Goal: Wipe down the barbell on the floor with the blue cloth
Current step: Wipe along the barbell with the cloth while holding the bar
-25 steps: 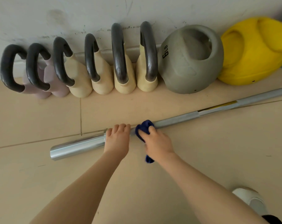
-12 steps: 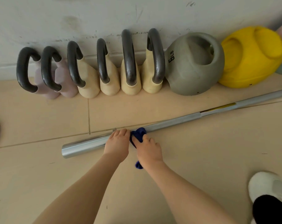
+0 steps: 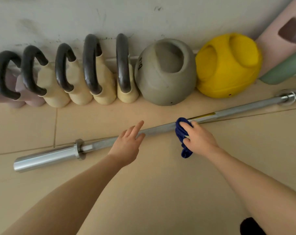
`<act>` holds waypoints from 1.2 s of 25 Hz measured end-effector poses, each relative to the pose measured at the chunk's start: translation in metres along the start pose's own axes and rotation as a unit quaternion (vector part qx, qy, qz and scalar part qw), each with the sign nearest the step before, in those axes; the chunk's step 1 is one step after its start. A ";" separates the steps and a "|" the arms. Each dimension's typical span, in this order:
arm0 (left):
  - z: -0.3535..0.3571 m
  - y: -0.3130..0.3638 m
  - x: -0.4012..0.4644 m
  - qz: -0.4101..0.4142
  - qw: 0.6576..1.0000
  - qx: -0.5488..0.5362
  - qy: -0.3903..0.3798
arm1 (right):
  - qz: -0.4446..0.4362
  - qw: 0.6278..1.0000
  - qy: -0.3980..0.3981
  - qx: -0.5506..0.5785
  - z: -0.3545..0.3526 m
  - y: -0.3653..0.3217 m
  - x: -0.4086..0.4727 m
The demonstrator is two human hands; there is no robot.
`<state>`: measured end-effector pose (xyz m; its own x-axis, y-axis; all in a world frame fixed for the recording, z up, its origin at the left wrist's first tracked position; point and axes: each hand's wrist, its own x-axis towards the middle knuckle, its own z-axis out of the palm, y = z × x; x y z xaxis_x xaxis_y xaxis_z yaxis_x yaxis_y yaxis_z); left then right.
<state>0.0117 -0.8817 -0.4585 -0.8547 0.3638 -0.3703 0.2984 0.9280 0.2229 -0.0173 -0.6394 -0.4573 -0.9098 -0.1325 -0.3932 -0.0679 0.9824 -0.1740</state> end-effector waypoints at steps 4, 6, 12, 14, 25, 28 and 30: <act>-0.019 0.064 0.063 0.073 0.996 0.040 -0.018 | -0.024 1.000 0.012 -0.002 -0.031 0.074 0.007; -0.023 0.110 0.091 0.050 0.999 0.011 -0.001 | -0.020 0.999 0.014 -0.047 -0.044 0.114 0.017; -0.017 0.198 0.173 -0.053 0.998 -0.009 -0.022 | 0.032 0.997 0.031 -0.057 -0.055 0.183 0.057; -0.012 0.218 0.196 -0.099 0.994 -0.010 -0.032 | -0.058 0.996 0.005 -0.070 -0.044 0.175 0.065; -0.007 0.240 0.220 -0.184 0.976 -0.015 -0.113 | -0.138 0.987 -0.033 -0.070 -0.041 0.190 0.056; -0.002 0.244 0.210 -0.209 0.973 -0.054 -0.081 | -0.172 0.982 0.008 -0.074 -0.045 0.241 0.065; 0.003 0.249 0.203 -0.218 0.972 -0.051 -0.074 | -0.063 0.996 0.033 -0.055 -0.054 0.277 0.066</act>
<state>-0.0859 -0.5764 -0.4808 -0.8179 -0.0481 -0.5733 -0.1294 0.9864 0.1018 -0.1188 -0.3686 -0.4826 -0.9156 -0.2506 -0.3146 -0.2245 0.9674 -0.1172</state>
